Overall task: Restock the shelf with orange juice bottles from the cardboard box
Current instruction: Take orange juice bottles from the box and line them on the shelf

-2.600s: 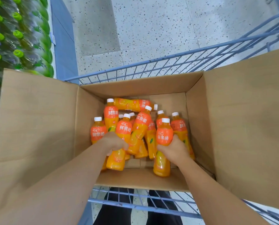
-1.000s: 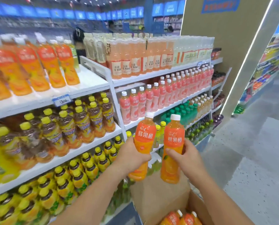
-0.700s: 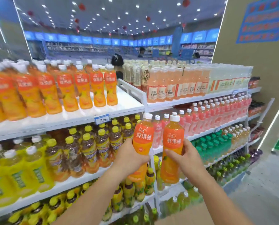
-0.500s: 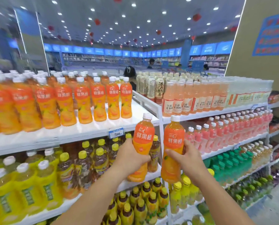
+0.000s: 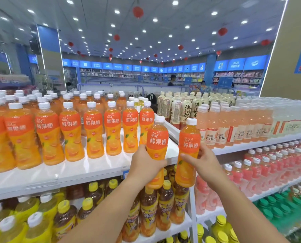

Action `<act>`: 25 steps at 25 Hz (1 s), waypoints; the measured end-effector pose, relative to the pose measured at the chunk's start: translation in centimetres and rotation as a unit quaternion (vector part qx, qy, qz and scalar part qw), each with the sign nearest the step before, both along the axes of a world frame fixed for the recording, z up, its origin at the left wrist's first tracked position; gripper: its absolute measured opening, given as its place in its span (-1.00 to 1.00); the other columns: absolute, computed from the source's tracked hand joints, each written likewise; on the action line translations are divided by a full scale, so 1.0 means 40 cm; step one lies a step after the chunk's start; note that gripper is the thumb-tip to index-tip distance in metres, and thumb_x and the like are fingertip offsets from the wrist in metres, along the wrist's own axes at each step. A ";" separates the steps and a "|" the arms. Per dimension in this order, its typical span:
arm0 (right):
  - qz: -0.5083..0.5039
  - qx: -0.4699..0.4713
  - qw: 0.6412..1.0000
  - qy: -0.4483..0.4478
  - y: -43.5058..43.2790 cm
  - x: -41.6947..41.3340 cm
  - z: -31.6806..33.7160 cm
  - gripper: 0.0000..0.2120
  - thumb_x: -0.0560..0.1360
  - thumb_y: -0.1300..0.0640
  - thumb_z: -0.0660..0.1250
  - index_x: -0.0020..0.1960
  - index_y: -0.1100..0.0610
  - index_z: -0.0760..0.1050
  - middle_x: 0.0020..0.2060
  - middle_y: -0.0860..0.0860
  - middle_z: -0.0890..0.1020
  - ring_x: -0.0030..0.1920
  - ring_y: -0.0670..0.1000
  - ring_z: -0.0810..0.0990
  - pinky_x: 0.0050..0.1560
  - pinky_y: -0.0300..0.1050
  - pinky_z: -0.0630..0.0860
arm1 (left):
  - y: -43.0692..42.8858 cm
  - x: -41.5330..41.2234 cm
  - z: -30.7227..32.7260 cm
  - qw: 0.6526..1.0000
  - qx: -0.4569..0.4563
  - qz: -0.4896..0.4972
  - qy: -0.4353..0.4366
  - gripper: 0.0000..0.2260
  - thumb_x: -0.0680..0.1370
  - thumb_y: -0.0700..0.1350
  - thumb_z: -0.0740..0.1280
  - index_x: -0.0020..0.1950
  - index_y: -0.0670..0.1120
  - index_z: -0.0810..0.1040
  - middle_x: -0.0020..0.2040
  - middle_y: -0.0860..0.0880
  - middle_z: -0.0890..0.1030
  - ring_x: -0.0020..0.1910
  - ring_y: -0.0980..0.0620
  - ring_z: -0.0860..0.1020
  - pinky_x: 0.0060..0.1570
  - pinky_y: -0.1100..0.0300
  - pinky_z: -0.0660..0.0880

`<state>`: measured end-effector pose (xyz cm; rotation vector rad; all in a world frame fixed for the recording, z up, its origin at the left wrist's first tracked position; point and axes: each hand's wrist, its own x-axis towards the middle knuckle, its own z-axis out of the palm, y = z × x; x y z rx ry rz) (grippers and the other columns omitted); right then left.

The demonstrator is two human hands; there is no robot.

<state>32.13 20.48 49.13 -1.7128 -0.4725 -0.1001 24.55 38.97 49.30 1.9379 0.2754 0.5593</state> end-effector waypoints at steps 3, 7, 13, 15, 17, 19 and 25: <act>0.027 -0.003 0.999 -0.022 0.023 0.105 0.038 -0.63 0.44 0.14 0.54 0.19 -0.03 0.52 -0.02 -0.08 0.71 -0.02 -0.10 0.69 -0.07 -0.15 0.59 | -0.004 0.075 0.019 1.000 -0.016 0.020 -0.018 -0.59 0.40 -0.14 0.55 0.11 0.04 0.41 -0.10 0.16 0.55 -0.17 0.24 0.52 -0.32 0.37 0.39; 0.059 -0.009 0.998 -0.032 0.058 0.244 0.052 -0.60 0.45 0.14 0.53 0.22 0.00 0.50 0.03 -0.06 0.69 0.02 -0.10 0.67 -0.04 -0.13 0.59 | -0.009 0.182 0.027 0.996 -0.040 0.075 -0.035 -0.57 0.38 -0.14 0.58 0.13 0.03 0.44 -0.08 0.16 0.57 -0.17 0.24 0.55 -0.35 0.41 0.39; 0.097 0.003 0.995 -0.010 0.106 0.372 0.027 -0.59 0.45 0.10 0.53 0.25 -0.05 0.50 0.03 -0.11 0.71 0.05 -0.12 0.68 0.15 0.07 0.61 | -0.024 0.304 0.018 0.989 -0.078 0.111 -0.060 -0.55 0.36 -0.16 0.59 0.08 0.10 0.43 -0.07 0.13 0.61 -0.15 0.26 0.57 -0.33 0.45 0.41; 0.107 -0.002 0.994 -0.014 0.114 0.399 0.020 -0.58 0.46 0.07 0.52 0.27 -0.08 0.50 0.07 -0.11 0.70 0.09 -0.10 0.68 0.18 0.13 0.60 | -0.023 0.333 0.014 0.988 -0.086 0.112 -0.062 -0.54 0.36 -0.14 0.59 0.10 0.09 0.42 -0.04 0.13 0.61 -0.10 0.23 0.59 -0.27 0.42 0.42; 0.112 -0.009 0.993 -0.024 0.118 0.412 0.014 -0.56 0.46 0.05 0.50 0.29 -0.10 0.48 0.11 -0.11 0.69 0.12 -0.09 0.66 0.19 0.13 0.59 | -0.024 0.348 0.009 0.989 -0.075 0.106 -0.067 -0.53 0.38 -0.12 0.59 0.17 0.06 0.43 -0.03 0.17 0.60 -0.12 0.27 0.57 -0.28 0.46 0.41; 0.105 -0.023 0.994 -0.034 0.119 0.414 0.008 -0.53 0.48 0.03 0.48 0.33 -0.10 0.42 0.14 -0.13 0.66 0.15 -0.11 0.64 0.19 0.08 0.59 | -0.024 0.354 0.001 0.990 -0.065 0.095 -0.085 -0.55 0.40 -0.13 0.58 0.18 0.06 0.47 -0.04 0.20 0.61 -0.14 0.34 0.59 -0.30 0.50 0.44; 0.033 -0.019 0.998 -0.058 0.112 0.370 -0.031 -0.57 0.45 0.07 0.53 0.24 -0.05 0.45 0.10 -0.17 0.62 0.07 -0.29 0.60 0.13 -0.13 0.60 | -0.021 0.327 -0.071 0.991 0.022 0.114 -0.069 -0.55 0.47 0.07 0.52 0.33 0.16 0.50 0.17 0.17 0.52 0.11 0.26 0.50 0.05 0.43 0.43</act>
